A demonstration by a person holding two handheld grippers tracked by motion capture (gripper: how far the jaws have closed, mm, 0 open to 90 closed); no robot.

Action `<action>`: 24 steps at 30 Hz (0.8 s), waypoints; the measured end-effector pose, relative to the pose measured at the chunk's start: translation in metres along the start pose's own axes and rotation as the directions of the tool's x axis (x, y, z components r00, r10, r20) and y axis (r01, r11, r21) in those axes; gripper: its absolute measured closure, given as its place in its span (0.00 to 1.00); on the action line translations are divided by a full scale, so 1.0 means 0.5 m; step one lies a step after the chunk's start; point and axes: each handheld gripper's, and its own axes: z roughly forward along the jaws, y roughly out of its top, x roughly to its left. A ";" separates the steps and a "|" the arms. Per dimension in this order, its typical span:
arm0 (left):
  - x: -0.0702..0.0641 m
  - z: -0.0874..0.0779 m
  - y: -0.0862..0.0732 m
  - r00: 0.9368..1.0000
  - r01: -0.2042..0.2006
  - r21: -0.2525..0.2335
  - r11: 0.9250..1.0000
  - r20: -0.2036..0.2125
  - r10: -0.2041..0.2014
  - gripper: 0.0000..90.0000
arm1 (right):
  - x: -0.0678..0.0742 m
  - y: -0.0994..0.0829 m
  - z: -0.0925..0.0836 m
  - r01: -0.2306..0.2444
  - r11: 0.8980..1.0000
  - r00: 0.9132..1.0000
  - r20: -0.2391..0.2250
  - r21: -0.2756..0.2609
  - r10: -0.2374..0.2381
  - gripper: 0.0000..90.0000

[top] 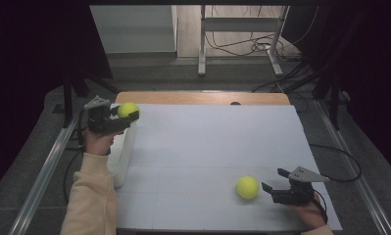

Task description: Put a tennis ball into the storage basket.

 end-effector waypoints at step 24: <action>0.038 -0.003 -0.012 0.997 0.026 0.018 0.999 -0.076 -0.025 0.29 | 0.000 0.000 0.001 -0.002 1.000 1.000 0.001 0.005 0.002 0.17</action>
